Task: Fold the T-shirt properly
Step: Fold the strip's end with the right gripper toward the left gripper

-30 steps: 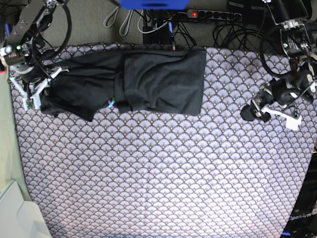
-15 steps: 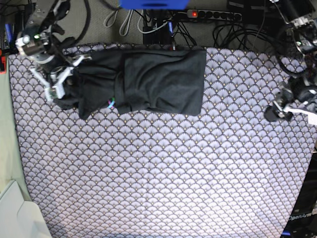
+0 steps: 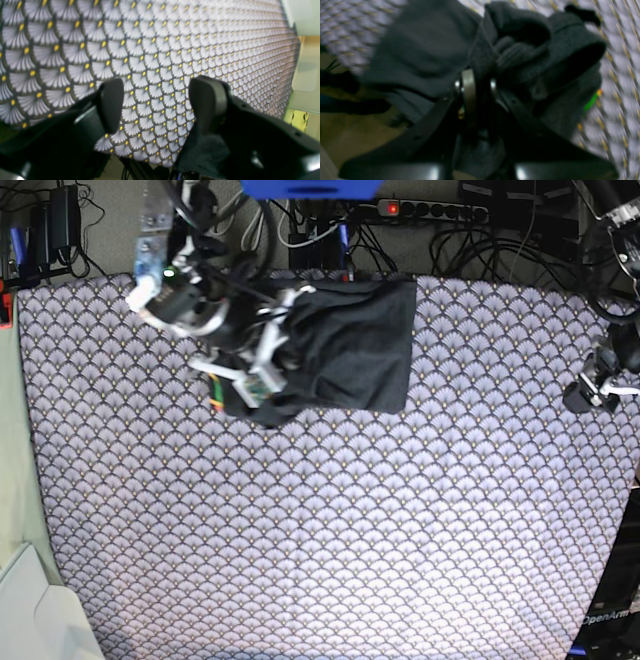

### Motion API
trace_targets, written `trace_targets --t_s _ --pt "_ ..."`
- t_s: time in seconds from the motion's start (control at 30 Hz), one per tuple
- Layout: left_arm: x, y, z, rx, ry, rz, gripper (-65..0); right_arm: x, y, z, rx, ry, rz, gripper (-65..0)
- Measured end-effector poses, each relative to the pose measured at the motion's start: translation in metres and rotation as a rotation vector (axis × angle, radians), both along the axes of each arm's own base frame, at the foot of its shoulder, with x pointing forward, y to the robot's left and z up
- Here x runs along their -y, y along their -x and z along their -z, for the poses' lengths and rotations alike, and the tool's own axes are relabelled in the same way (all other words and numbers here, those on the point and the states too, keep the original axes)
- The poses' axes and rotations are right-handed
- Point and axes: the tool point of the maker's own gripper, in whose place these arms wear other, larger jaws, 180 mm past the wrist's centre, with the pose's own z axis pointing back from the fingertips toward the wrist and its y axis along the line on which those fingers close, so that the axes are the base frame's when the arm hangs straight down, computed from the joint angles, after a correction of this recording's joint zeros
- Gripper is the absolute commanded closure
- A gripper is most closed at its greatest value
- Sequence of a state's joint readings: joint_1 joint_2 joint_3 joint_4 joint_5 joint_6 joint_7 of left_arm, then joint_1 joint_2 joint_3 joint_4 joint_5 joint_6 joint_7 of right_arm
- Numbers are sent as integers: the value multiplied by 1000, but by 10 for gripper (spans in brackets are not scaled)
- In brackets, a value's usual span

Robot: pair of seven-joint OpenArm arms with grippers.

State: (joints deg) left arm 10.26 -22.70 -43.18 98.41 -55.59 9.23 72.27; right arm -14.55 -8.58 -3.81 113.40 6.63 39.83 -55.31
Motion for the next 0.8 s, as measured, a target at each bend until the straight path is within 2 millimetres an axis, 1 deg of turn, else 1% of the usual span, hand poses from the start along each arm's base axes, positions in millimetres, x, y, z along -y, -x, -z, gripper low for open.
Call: trace_targets --t_s 0.07,0.13,0.23,0.3,0.37,0.43,0.47,0.63,0.8 --pt "-1 -1 -2 6 -5 -2 -431 -16 -2 -5 12 -18 -41 0" --pt "-2 0 -1 4 -7 -4 -431 -30 -7 -6 10 -34 -55 0" --pt "-1 3 1 -4 -9 0 -431 -41 -10 1 -10 -43 -84 0" --pt "-5 5 -1 -1 -7 -16 -431 -48 -5 13 -47 -33 -112 0" --pt "-19 10 -6 16 -12 -66 -431 -56 -1 23 -81 -30 -137 0" --pt "-32 17 -9 21 -22 -104 -431 -59 0 29 -98 -27 -150 0" --pt "-36 19 -10 20 -29 -114 -431 -62 2 31 -101 -27 -159 0" --pt "-45 21 -16 29 -39 -136 -431 -87 8 21 -59 -85 -215 0" --pt "-47 21 -17 31 -45 -136 -431 -96 17 30 -90 -86 -244 0"
